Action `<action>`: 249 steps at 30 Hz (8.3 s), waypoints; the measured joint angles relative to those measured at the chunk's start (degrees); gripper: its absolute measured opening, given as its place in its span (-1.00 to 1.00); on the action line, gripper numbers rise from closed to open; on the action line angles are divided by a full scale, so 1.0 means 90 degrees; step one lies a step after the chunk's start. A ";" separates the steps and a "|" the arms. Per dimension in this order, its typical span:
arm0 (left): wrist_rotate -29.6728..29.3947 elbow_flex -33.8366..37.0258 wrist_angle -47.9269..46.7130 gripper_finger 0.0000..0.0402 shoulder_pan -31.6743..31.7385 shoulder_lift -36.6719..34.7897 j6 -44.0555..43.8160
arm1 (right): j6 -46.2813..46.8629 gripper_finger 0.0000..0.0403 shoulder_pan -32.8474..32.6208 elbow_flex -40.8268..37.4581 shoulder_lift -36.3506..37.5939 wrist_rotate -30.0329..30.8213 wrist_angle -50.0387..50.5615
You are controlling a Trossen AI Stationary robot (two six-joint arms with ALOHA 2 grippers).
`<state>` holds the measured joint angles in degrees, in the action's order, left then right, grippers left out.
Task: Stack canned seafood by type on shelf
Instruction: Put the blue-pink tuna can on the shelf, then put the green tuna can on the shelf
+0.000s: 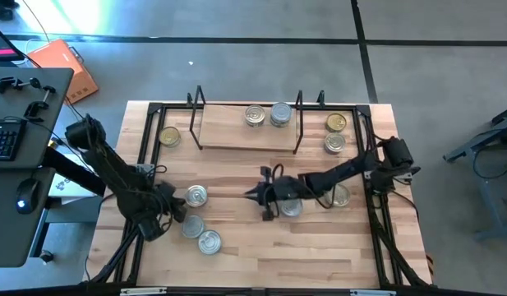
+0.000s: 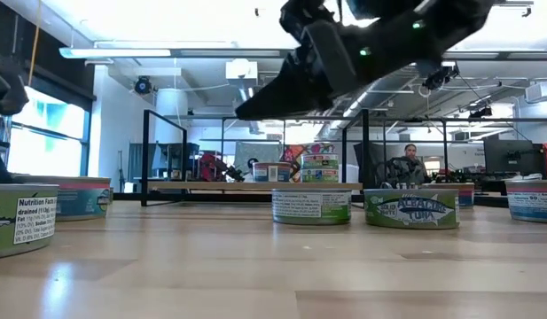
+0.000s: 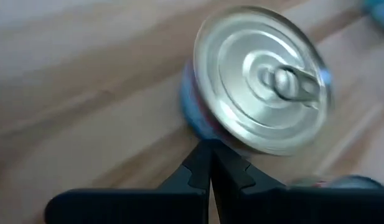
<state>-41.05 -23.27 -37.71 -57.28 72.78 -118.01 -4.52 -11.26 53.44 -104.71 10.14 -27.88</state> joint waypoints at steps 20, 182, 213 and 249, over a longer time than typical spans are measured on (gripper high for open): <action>-0.0557 0.0785 0.6250 -1.00 0.2847 0.1575 0.5184 | -0.0361 0.88 0.1200 0.0058 -0.0460 -0.1079 -0.0191; 0.2668 -0.1149 0.7557 -1.00 0.7384 0.1104 1.1490 | 0.1002 0.96 0.3093 0.1257 -0.0495 0.0035 0.2647; 0.4837 -0.2549 0.6926 -1.00 0.8865 0.3246 1.1625 | 0.0999 0.96 0.3091 0.1436 -0.0486 0.0033 0.3965; 0.4055 -0.2501 0.7138 -1.00 0.8807 0.2957 1.1930 | 0.1486 0.96 0.0368 0.2311 0.1990 0.1587 0.8108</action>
<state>-4.56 -45.78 26.53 21.98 99.39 -10.64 8.85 -7.95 74.24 -86.79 24.42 45.10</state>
